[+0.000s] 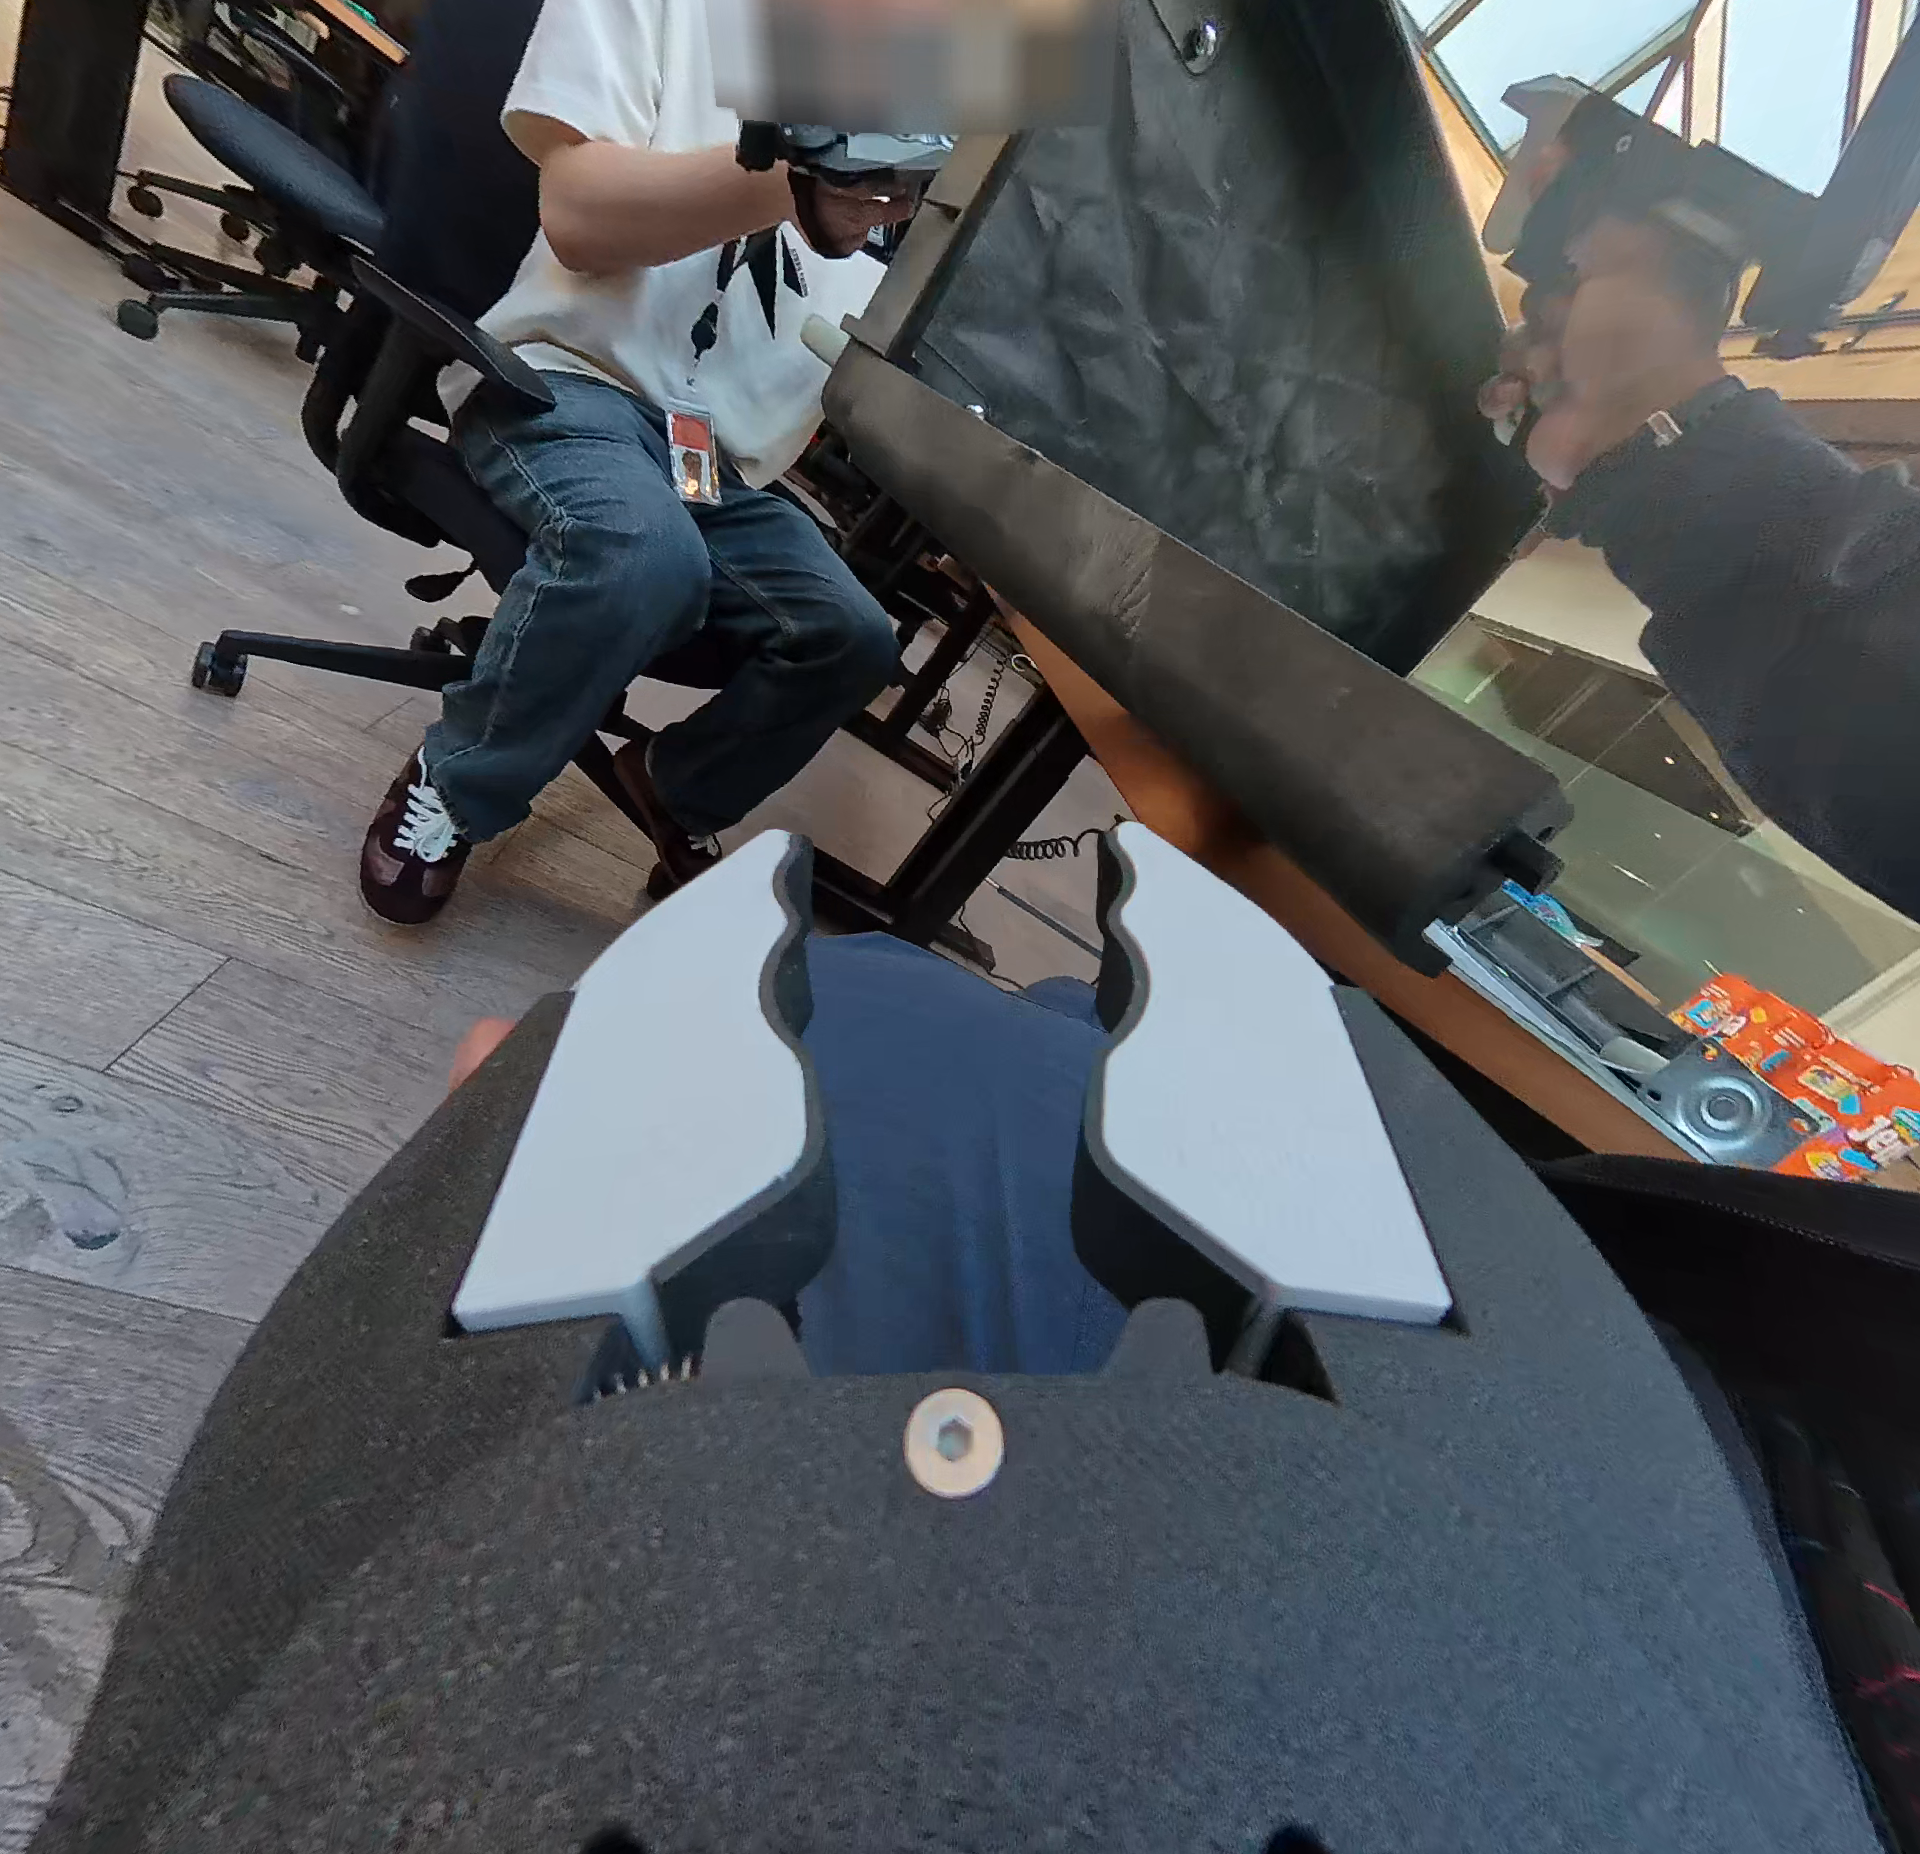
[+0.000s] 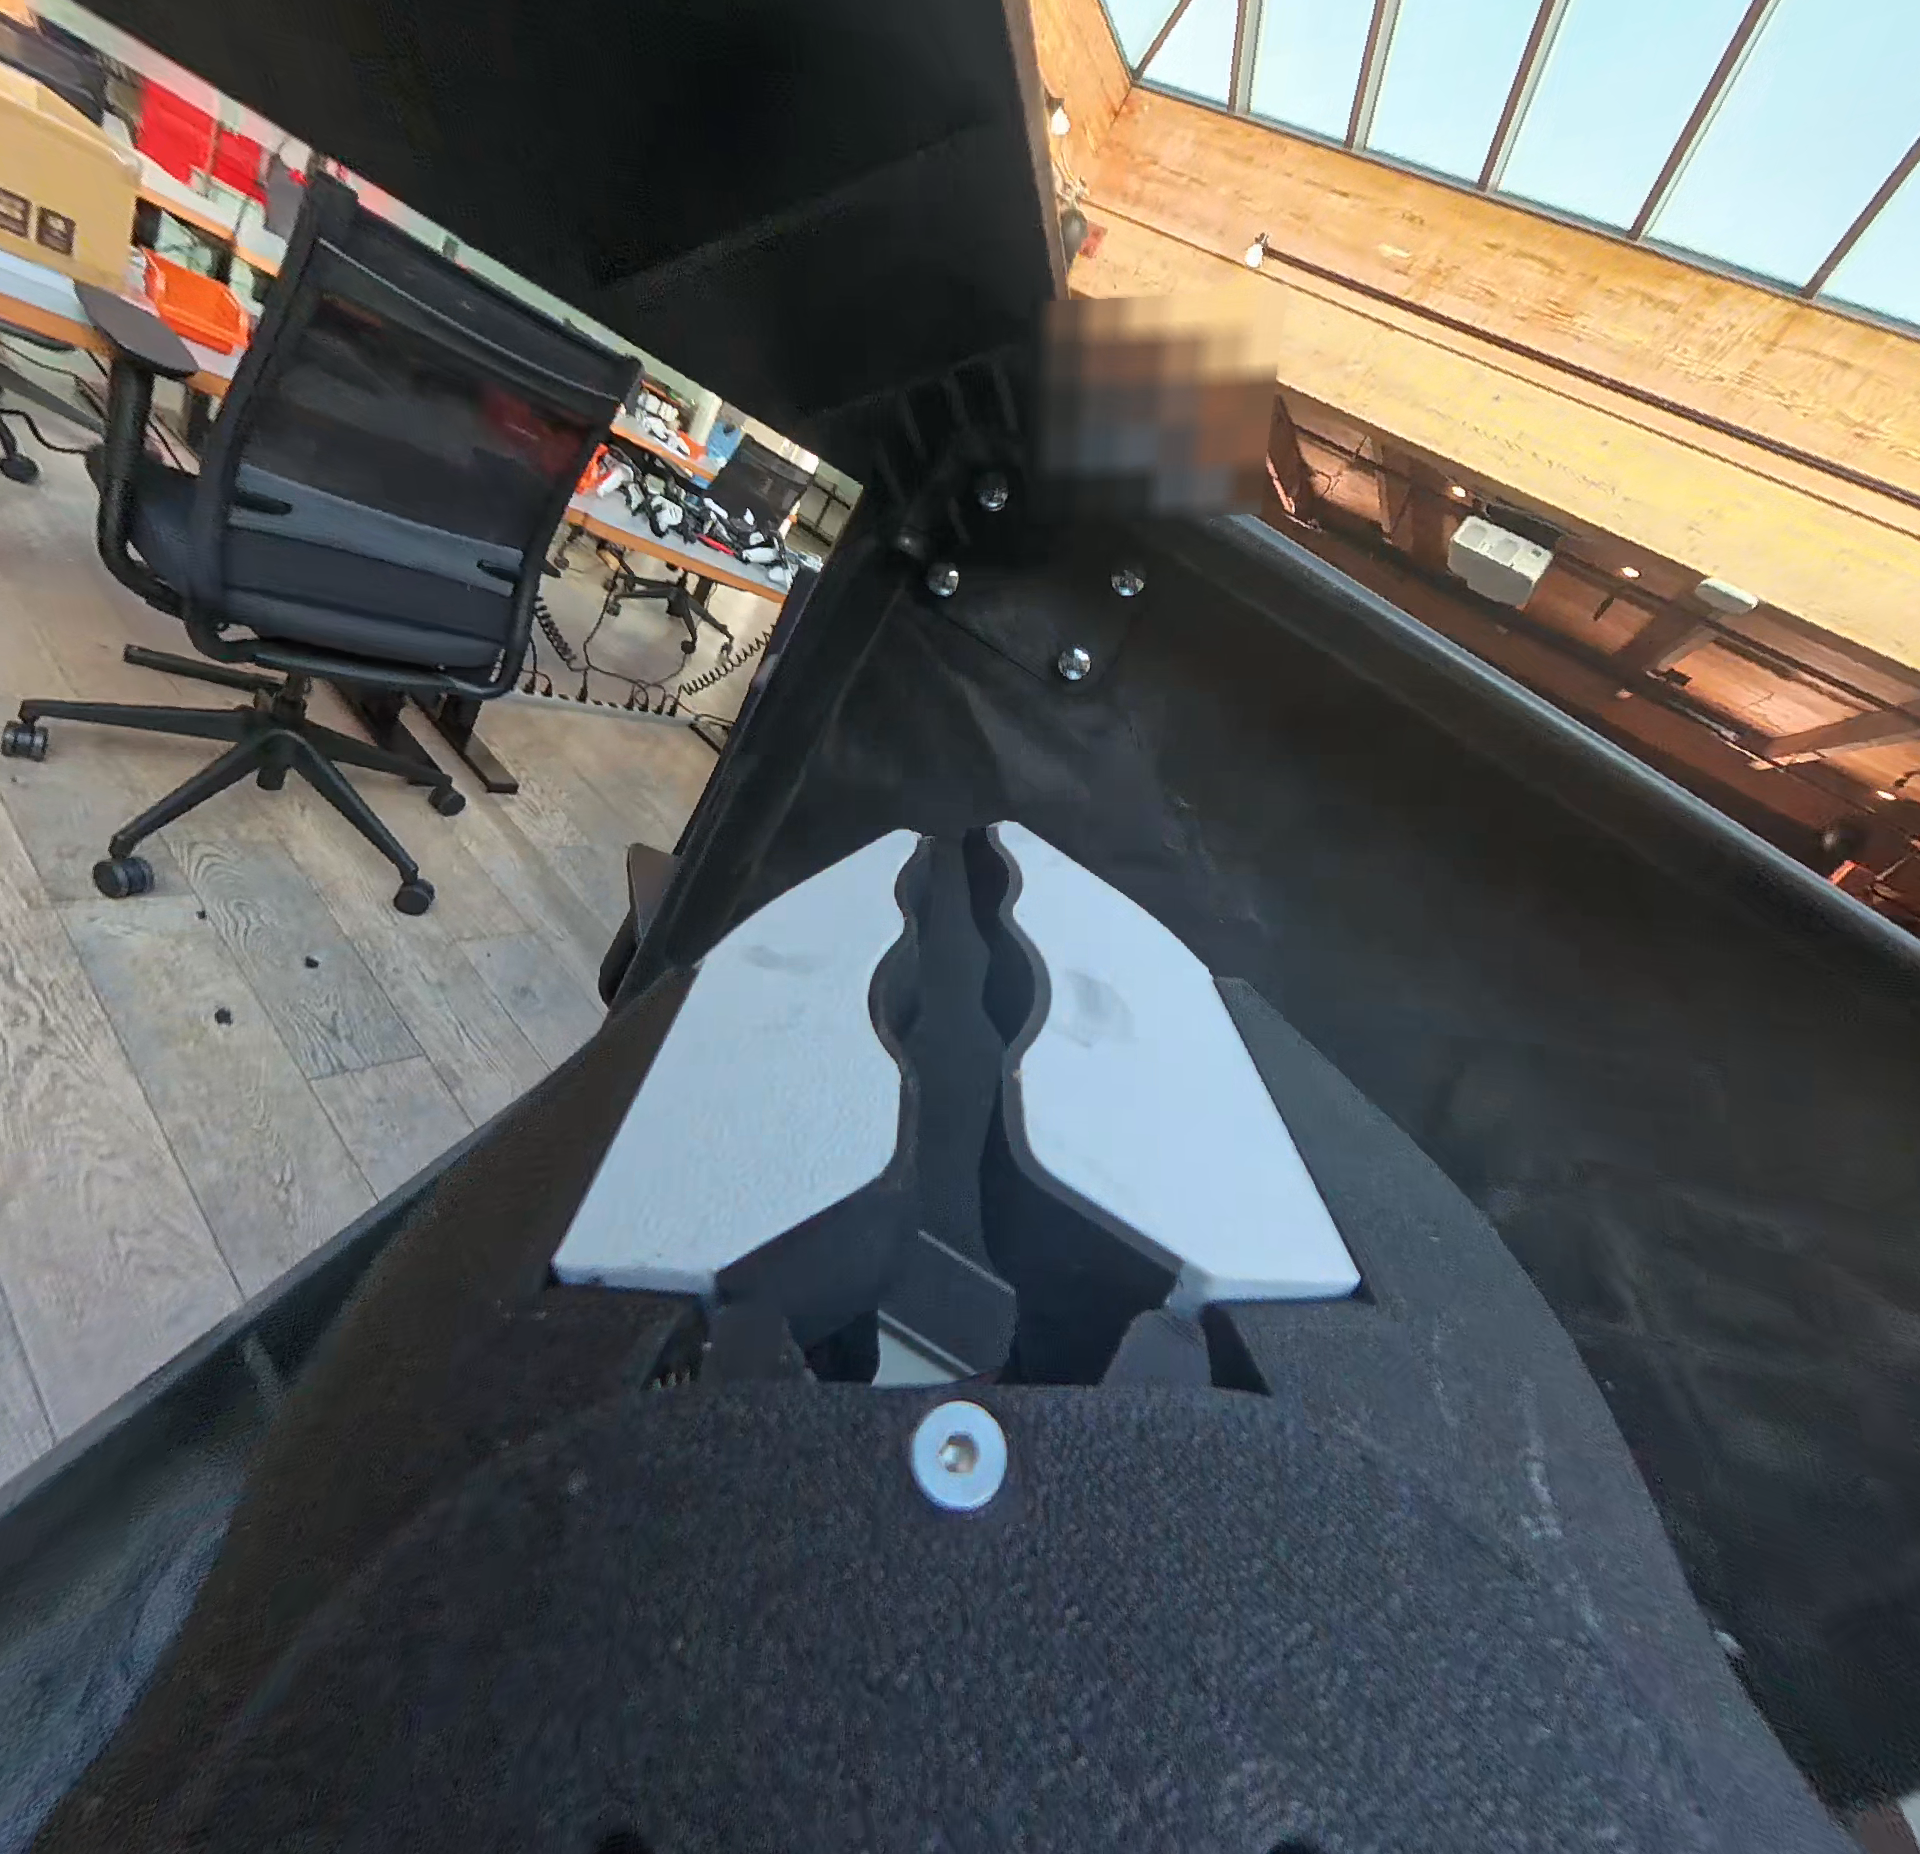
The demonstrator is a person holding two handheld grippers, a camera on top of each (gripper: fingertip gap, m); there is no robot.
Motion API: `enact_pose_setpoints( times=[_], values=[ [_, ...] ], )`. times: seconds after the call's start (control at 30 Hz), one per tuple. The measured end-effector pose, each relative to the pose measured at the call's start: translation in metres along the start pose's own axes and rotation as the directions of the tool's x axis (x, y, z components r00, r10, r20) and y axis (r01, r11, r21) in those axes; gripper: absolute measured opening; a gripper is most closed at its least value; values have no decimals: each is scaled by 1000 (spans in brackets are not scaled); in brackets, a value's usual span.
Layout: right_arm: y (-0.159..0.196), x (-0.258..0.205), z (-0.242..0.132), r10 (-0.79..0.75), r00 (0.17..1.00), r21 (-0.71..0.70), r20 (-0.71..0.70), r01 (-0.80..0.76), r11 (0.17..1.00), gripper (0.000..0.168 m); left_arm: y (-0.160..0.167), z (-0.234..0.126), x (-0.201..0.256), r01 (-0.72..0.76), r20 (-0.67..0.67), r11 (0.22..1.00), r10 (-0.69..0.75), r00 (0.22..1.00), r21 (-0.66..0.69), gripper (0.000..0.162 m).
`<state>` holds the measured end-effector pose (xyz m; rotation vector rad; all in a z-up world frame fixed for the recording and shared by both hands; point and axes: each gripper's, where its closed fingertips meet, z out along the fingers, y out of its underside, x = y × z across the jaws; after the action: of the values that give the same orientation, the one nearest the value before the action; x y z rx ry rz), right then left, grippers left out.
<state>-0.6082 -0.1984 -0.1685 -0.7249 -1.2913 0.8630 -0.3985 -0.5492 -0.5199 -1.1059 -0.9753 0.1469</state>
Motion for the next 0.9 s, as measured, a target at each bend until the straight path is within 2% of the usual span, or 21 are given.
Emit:
enact_pose_setpoints(
  times=[0.17,0.3,0.43,0.57,0.73,0.9],
  values=[
    [13,9,52,22,999,81,25,-24,996,7,10,25,10,-34,22,999,34,999,-9,53],
    [18,13,92,-14,999,125,49,8,992,7,16,50,15,26,2,1000,-26,1000,17,52],
    [18,17,132,-72,997,179,40,64,982,5,37,79,12,2,27,997,0,1000,-72,53],
    [20,17,165,-36,999,211,39,27,977,4,52,95,15,-25,41,992,30,999,-121,52],
    [18,8,191,33,998,261,44,-43,964,4,53,95,24,-25,54,992,32,998,-123,52],
    [7,0,183,176,982,357,65,-188,915,4,52,77,48,-81,52,983,91,995,-163,53]
  ],
)
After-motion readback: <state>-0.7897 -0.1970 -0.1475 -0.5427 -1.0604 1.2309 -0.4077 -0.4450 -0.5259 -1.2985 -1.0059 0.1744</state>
